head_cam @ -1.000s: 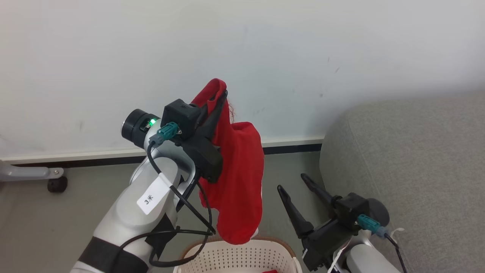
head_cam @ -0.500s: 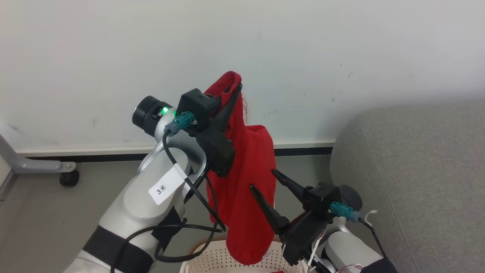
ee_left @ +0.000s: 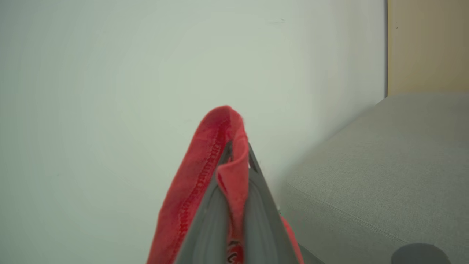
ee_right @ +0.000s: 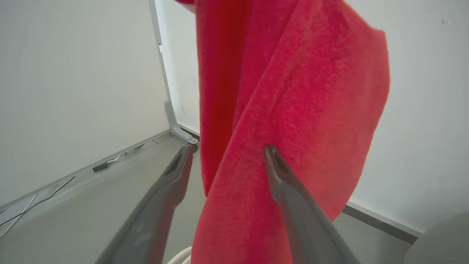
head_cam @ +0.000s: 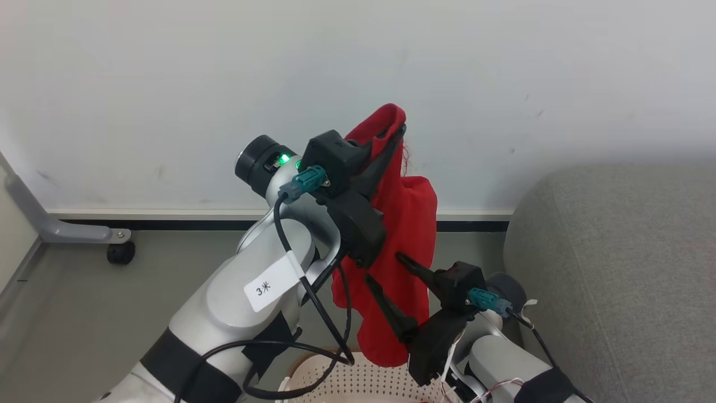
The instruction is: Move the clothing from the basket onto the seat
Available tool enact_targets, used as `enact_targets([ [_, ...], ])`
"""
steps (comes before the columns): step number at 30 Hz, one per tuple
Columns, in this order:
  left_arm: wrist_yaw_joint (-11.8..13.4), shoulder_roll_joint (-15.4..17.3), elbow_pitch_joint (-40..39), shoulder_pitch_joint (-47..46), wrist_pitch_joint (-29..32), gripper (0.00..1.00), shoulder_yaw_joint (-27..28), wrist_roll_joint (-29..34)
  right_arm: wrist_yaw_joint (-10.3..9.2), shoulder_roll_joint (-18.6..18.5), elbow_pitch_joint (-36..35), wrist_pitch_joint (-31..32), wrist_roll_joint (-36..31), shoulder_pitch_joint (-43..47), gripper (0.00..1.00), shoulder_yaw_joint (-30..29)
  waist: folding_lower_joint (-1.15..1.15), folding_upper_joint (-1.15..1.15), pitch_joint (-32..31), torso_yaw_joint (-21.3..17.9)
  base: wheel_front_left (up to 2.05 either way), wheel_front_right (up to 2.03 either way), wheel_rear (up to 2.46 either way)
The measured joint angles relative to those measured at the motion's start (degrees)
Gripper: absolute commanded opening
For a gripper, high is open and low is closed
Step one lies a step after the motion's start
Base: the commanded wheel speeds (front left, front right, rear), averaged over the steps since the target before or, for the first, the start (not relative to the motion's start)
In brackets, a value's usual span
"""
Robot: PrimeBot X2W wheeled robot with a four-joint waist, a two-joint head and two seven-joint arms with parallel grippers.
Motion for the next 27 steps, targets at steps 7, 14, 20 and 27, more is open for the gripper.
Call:
enact_targets([
  [7,1.43,-0.02,-2.97,-0.87,0.64,0.0,-2.79,-2.56,-2.93,-0.02,3.44,0.86,3.13,-3.15,1.0,1.69,0.0,0.0,-0.17,0.95,0.0,0.0,0.0],
  [14,2.65,0.05,-4.68,-1.04,1.11,0.0,-4.13,-3.86,-4.87,0.02,7.87,1.82,5.86,-5.45,1.0,3.07,0.0,0.0,-0.06,1.95,0.0,0.0,0.0],
  [20,3.55,0.04,-4.59,-1.02,1.14,0.0,-3.27,-4.07,-4.82,0.08,9.22,1.66,7.01,-7.04,0.0,3.47,0.0,0.0,0.18,2.07,0.0,0.0,0.0],
  [27,4.56,0.8,-3.9,0.09,0.54,0.23,-1.24,-4.9,-4.07,0.08,9.93,0.7,8.11,-8.14,0.0,3.36,0.0,0.0,0.48,1.02,0.0,0.0,0.0],
])
